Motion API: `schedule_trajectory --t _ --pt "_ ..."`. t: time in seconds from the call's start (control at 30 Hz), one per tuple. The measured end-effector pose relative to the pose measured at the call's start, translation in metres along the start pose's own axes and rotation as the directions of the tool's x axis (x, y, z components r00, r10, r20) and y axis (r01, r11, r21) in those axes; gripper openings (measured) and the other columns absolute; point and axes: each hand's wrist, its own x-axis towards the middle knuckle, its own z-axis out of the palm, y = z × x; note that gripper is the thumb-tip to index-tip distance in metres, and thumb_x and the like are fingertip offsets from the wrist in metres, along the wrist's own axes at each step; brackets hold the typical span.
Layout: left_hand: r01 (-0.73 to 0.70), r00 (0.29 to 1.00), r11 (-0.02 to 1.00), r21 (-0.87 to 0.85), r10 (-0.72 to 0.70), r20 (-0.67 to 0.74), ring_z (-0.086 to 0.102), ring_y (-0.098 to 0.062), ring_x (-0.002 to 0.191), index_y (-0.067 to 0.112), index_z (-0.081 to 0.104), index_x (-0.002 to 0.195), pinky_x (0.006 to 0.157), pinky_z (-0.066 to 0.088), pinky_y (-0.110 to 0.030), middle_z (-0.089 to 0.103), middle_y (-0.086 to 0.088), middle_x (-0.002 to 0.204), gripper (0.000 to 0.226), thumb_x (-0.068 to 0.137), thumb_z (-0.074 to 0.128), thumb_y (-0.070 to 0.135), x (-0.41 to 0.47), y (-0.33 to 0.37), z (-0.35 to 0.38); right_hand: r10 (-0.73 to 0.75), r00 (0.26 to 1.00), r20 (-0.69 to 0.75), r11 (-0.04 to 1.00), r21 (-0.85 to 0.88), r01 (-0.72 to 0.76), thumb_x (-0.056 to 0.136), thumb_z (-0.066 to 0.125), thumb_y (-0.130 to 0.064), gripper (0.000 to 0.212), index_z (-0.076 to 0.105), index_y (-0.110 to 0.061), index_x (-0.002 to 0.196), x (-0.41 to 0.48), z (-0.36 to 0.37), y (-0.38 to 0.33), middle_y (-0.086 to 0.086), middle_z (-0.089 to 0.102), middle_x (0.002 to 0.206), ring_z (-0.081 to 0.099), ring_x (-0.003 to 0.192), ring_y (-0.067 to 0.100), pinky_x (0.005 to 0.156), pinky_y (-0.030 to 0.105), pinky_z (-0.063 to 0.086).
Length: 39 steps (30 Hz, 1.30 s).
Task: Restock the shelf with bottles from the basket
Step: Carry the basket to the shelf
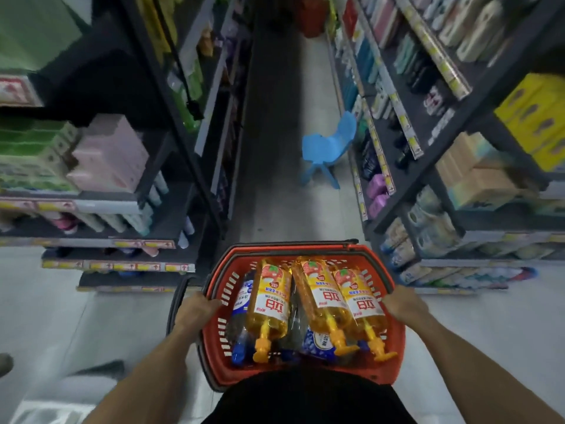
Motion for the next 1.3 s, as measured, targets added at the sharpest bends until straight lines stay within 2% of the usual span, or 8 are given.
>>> schedule_trajectory --t 0.17,0.3,0.43,0.6,0.9,1.03,1.13,1.3 --pt "-0.015 1.0 0.999 0.034 0.015 0.003 0.068 -0.018 0.065 0.005 0.074 0.103 0.057 0.053 -0.026 0.07 -0.004 0.074 0.044 0.081 0.077 0.043 0.043 0.077 -0.009 -0.004 1.0 0.03 0.999 0.049 0.003 0.096 0.055 -0.033 0.032 0.066 -0.012 0.117 0.067 -0.041 -0.021 0.013 0.069 0.119 0.066 0.111 0.034 0.085 0.035 0.049" --pt "0.019 1.0 0.999 0.033 -0.019 -0.016 0.07 -0.02 0.066 0.005 0.074 0.105 0.055 0.052 -0.025 0.07 -0.005 0.075 0.04 0.083 0.075 0.039 0.073 0.146 -0.007 -0.069 0.994 0.085 0.996 0.06 0.064 0.091 0.053 -0.033 0.029 0.067 -0.009 0.1 0.157 -0.084 -0.039 0.013 0.07 0.106 0.067 0.105 0.037 0.088 0.04 0.055" --pt "0.133 0.99 0.991 -0.021 -0.134 -0.048 0.073 -0.028 0.074 0.006 0.073 0.107 0.073 0.063 -0.037 0.074 -0.012 0.088 0.051 0.074 0.075 0.044 0.097 0.205 -0.005 -0.136 0.985 0.11 0.99 0.061 0.13 0.09 0.056 -0.036 0.028 0.068 -0.012 0.091 0.236 -0.141 -0.07 0.01 0.072 0.094 0.066 0.08 0.029 0.079 0.038 0.056" --pt "0.193 0.974 0.979 -0.06 -0.199 -0.107 0.072 -0.033 0.083 0.006 0.07 0.107 0.08 0.062 -0.041 0.074 -0.017 0.097 0.063 0.065 0.067 0.053 0.112 0.262 -0.012 -0.167 0.979 0.119 0.985 -0.024 0.171 0.091 0.056 -0.037 0.031 0.067 -0.012 0.104 0.296 -0.207 -0.123 0.012 0.068 0.103 0.067 0.096 0.034 0.083 0.038 0.055" --pt "0.295 0.933 0.913 -0.281 -0.339 -0.123 0.072 -0.027 0.078 0.007 0.067 0.107 0.081 0.063 -0.041 0.07 -0.008 0.085 0.04 0.086 0.071 0.041 0.161 0.308 -0.037 -0.329 0.937 0.114 0.922 -0.175 0.345 0.097 0.055 -0.036 0.024 0.06 -0.013 0.093 0.37 -0.274 -0.263 0.009 0.062 0.09 0.061 0.08 0.028 0.073 0.033 0.048" --pt "0.274 0.933 0.893 -0.356 -0.336 -0.127 0.07 -0.036 0.095 0.005 0.071 0.114 0.083 0.058 -0.039 0.073 -0.019 0.106 0.056 0.08 0.072 0.049 0.213 0.321 -0.054 -0.365 0.925 0.1 0.891 -0.251 0.379 0.091 0.059 -0.046 0.035 0.066 -0.013 0.1 0.413 -0.294 -0.338 0.005 0.066 0.091 0.067 0.084 0.03 0.076 0.035 0.054" --pt "0.23 0.942 0.878 -0.419 -0.309 -0.132 0.071 -0.036 0.095 0.009 0.073 0.109 0.074 0.051 -0.035 0.075 -0.018 0.103 0.07 0.065 0.066 0.063 0.244 0.335 -0.072 -0.386 0.914 0.125 0.856 -0.321 0.405 0.09 0.064 -0.041 0.028 0.057 -0.014 0.097 0.435 -0.317 -0.394 0.012 0.062 0.103 0.066 0.102 0.036 0.078 0.034 0.048" --pt "0.293 0.919 0.803 -0.519 -0.387 -0.08 0.07 -0.035 0.103 0.013 0.07 0.122 0.086 0.056 -0.038 0.074 -0.015 0.115 0.082 0.059 0.065 0.067 0.269 0.357 -0.09 -0.421 0.892 0.164 0.795 -0.406 0.45 0.088 0.06 -0.032 0.031 0.065 -0.009 0.109 0.478 -0.34 -0.472 0.017 0.067 0.121 0.065 0.102 0.036 0.08 0.034 0.051"
